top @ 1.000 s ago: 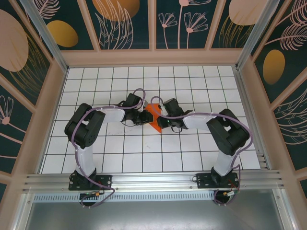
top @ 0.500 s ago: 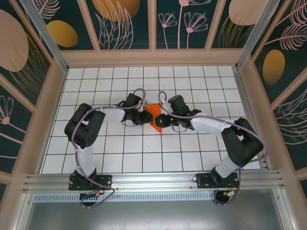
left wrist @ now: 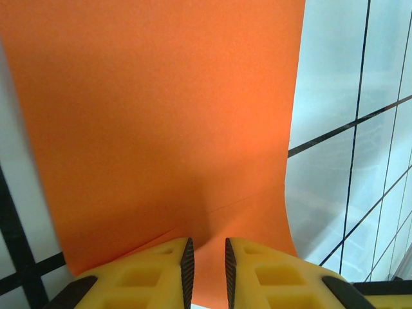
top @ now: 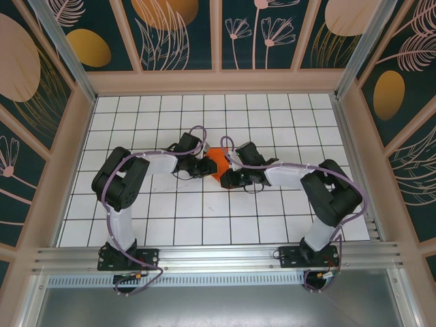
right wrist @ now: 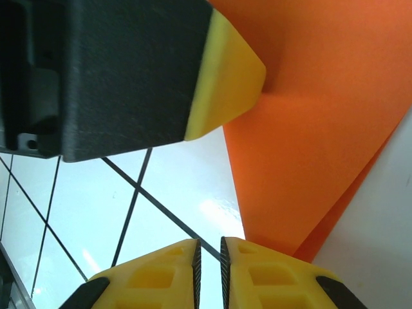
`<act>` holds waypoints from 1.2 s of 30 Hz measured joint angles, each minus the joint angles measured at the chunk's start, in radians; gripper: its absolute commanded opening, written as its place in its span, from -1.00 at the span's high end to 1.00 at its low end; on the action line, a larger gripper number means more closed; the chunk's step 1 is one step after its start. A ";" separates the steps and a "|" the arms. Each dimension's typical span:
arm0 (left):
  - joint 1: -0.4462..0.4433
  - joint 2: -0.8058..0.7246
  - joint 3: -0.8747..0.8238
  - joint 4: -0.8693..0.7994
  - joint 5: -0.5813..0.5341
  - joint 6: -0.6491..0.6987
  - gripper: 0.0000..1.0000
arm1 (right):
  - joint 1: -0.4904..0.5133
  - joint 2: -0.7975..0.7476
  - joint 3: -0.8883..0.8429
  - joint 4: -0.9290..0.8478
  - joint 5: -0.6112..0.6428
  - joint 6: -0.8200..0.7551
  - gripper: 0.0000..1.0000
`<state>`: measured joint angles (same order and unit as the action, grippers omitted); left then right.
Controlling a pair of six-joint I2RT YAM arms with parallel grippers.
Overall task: Fold a paper plane with a square sheet of paper (fold left side to right side)
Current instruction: Third fold the triangle at the center of the table.
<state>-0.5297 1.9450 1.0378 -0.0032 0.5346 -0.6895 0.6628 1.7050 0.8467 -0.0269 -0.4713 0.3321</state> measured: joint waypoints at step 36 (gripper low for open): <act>-0.007 0.005 0.036 -0.048 -0.023 0.008 0.49 | -0.022 0.044 -0.058 0.064 -0.005 0.136 1.00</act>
<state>-0.5369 1.9503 1.0740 -0.0509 0.5117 -0.6819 0.6407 1.7493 0.7887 0.0368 -0.4767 0.4683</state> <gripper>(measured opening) 0.253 0.057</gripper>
